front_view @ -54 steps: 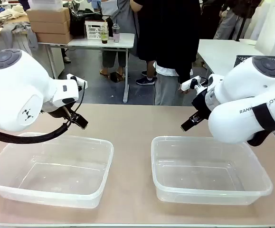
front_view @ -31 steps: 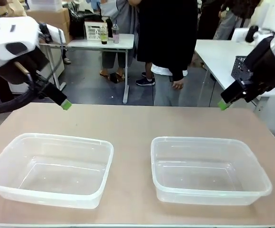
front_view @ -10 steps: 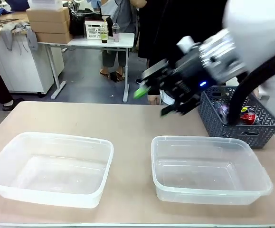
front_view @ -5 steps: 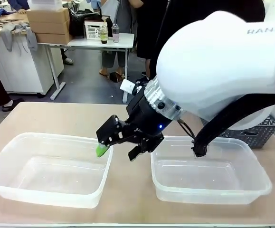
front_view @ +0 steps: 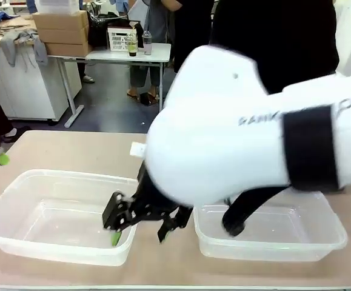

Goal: Sort the waste into each basket.
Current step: Pick up the Organizing box on the left side of the table and lift it.

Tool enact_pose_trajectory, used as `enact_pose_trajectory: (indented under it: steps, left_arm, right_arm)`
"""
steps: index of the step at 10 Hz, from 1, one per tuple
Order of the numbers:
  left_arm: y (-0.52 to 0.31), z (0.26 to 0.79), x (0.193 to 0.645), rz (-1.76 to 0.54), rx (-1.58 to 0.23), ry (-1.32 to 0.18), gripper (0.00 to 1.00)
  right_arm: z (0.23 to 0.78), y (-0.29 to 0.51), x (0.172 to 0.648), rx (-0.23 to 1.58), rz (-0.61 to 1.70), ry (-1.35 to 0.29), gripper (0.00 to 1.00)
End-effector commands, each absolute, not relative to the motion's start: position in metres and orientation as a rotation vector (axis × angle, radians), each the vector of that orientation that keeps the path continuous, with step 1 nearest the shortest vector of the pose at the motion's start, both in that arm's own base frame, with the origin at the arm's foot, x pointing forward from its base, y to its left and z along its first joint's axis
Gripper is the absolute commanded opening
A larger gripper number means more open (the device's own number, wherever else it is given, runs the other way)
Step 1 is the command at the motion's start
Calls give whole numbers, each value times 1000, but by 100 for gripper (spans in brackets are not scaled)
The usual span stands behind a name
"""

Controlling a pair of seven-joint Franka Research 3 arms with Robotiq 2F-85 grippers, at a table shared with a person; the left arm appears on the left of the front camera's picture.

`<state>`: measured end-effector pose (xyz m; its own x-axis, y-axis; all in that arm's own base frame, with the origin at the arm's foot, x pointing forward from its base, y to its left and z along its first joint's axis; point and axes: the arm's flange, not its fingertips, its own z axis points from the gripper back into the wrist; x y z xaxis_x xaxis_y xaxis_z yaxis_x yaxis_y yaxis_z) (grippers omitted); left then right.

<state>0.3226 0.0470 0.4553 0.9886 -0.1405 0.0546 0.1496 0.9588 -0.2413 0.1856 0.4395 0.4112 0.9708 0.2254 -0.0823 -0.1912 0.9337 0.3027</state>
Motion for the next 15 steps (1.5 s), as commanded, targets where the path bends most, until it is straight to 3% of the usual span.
enact_pose_trajectory:
  steps: [1,3,4,5,9,13,14,15]
  left_arm:
    - [36,374,285,-190,-164,96,100]
    - [15,341,281,-227,-186,183,100]
    - [45,413,334,-189,-188,106,100]
    - [45,413,334,-189,-188,106,100]
    - [21,368,342,-281,-213,224,100]
    - [17,359,341,-295,-223,233,100]
    - [17,359,342,-297,-228,213,100]
    - [16,358,342,-319,-211,183,74]
  right_arm:
    - [405,479,214,233,148,136,100]
    - [404,486,220,126,126,54,100]
    - [397,463,204,225,152,126,100]
    - [397,463,204,225,152,126,100]
    - [378,478,241,145,-60,48,100]
    - [356,479,256,123,-122,124,100]
    - [357,481,257,120,-112,122,90]
    - [359,482,258,98,-89,131,44]
